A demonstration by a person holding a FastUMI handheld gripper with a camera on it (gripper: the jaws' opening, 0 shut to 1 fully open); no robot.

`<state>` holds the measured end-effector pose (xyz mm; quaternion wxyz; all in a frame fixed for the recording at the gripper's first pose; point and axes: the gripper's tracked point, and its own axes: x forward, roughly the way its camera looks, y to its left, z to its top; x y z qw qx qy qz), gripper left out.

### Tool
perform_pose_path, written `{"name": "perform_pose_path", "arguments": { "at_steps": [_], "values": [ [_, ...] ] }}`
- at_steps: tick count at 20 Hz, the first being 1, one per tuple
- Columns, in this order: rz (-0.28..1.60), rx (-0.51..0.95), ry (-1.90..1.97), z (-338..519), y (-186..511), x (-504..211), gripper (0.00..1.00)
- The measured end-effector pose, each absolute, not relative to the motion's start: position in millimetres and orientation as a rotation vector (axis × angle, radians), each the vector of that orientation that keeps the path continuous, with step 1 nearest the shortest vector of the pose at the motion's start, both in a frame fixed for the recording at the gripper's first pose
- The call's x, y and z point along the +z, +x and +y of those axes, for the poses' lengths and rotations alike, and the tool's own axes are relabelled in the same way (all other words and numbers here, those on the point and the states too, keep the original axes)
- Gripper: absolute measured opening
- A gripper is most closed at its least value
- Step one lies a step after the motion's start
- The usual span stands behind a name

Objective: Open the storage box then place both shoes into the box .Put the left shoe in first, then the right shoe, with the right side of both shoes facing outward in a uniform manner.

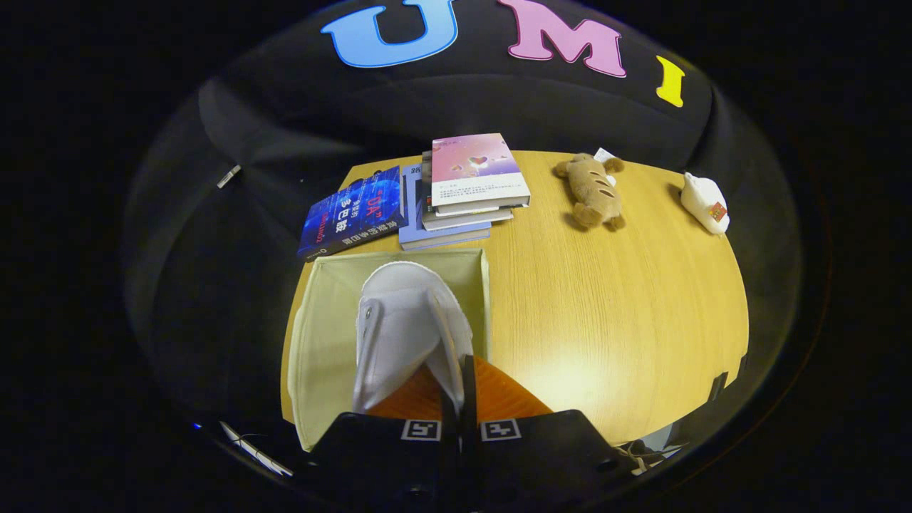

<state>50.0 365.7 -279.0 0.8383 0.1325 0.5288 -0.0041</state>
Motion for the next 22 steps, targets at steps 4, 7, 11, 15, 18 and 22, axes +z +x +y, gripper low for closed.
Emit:
{"name": "perform_pose_path", "arguments": {
  "at_steps": [4, 7, 11, 15, 18, 22],
  "values": [
    [1.099, 0.008, 0.317, 378.1, 60.9, -276.1, 0.15],
    [1.054, 0.024, 0.295, 376.5, 71.5, -269.9, 0.36],
    [1.066, 0.036, 0.300, 371.8, 68.0, -272.8, 0.87],
    [1.033, 0.062, 0.269, 358.1, 66.1, -268.3, 0.99],
    [0.974, 0.088, 0.292, 336.6, 66.8, -255.0, 0.99],
    [0.919, 0.078, 0.275, 276.5, 60.3, -248.2, 0.99]
  ]
}}
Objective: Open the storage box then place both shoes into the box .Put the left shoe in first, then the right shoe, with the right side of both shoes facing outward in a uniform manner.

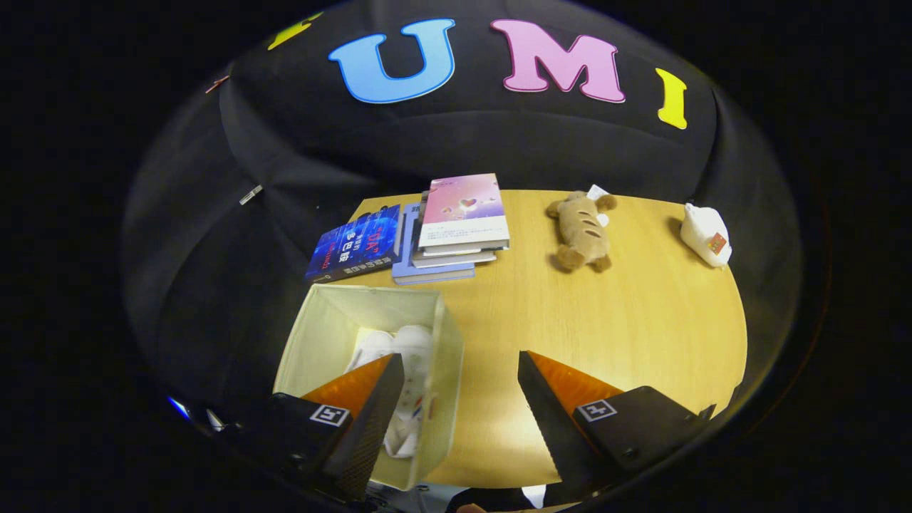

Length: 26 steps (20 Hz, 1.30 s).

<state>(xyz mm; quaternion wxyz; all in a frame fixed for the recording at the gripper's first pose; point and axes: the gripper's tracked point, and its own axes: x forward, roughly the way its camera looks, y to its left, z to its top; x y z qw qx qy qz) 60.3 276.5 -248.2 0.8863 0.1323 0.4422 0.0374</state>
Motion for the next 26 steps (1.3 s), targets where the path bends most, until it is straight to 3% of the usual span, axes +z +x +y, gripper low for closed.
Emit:
{"name": "perform_pose_path", "arguments": {
  "at_steps": [13, 26],
  "values": [
    [0.632, -0.028, 0.137, 55.8, 32.2, -213.3, 0.99],
    [0.338, -0.033, 0.042, -64.6, -5.1, -125.9, 0.96]
  ]
}}
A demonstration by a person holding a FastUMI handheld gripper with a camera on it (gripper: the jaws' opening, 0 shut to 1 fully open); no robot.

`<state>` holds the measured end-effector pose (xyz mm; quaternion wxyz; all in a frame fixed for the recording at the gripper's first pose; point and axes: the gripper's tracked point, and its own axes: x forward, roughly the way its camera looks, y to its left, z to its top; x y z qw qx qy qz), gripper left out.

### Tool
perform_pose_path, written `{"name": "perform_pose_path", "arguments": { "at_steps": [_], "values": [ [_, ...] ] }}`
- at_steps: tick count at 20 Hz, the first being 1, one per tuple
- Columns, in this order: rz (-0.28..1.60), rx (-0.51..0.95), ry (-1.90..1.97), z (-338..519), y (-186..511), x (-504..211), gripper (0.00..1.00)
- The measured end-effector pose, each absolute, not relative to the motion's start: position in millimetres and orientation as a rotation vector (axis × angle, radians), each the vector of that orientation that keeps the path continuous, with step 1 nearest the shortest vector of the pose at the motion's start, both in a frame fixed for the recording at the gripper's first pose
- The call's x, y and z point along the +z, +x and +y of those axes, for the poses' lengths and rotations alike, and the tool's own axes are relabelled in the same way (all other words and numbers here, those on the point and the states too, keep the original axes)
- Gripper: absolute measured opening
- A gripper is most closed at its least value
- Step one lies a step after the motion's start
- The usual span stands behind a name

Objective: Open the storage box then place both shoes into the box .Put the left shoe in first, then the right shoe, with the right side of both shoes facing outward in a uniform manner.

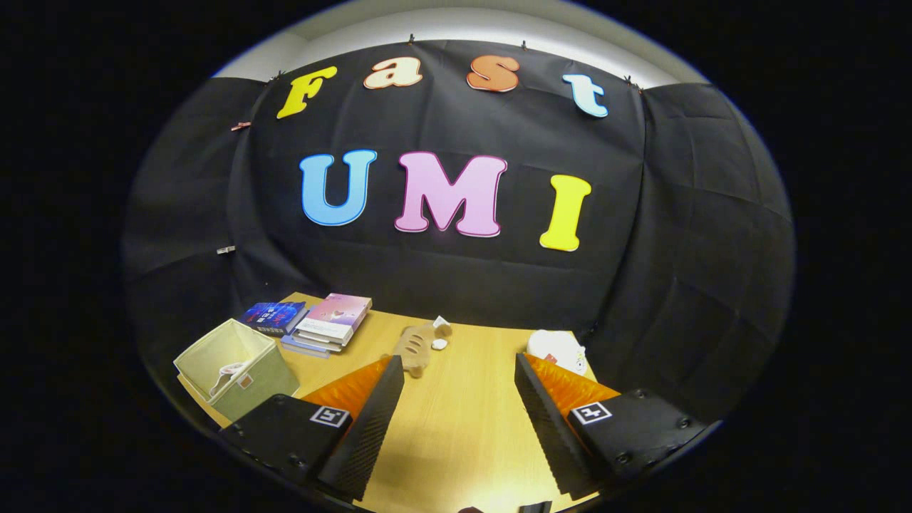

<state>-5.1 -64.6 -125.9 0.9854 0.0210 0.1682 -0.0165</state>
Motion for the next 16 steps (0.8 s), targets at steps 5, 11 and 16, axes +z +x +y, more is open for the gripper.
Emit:
{"name": "perform_pose_path", "arguments": {
  "at_steps": [5, 11, 16],
  "values": [
    [0.290, -0.008, 0.000, -81.4, -21.0, -102.3, 0.98],
    [0.289, 0.018, 0.073, -81.9, -35.2, -95.1, 0.98],
    [0.288, 0.033, 0.077, -83.9, -33.2, -93.1, 0.98]
  ]
}}
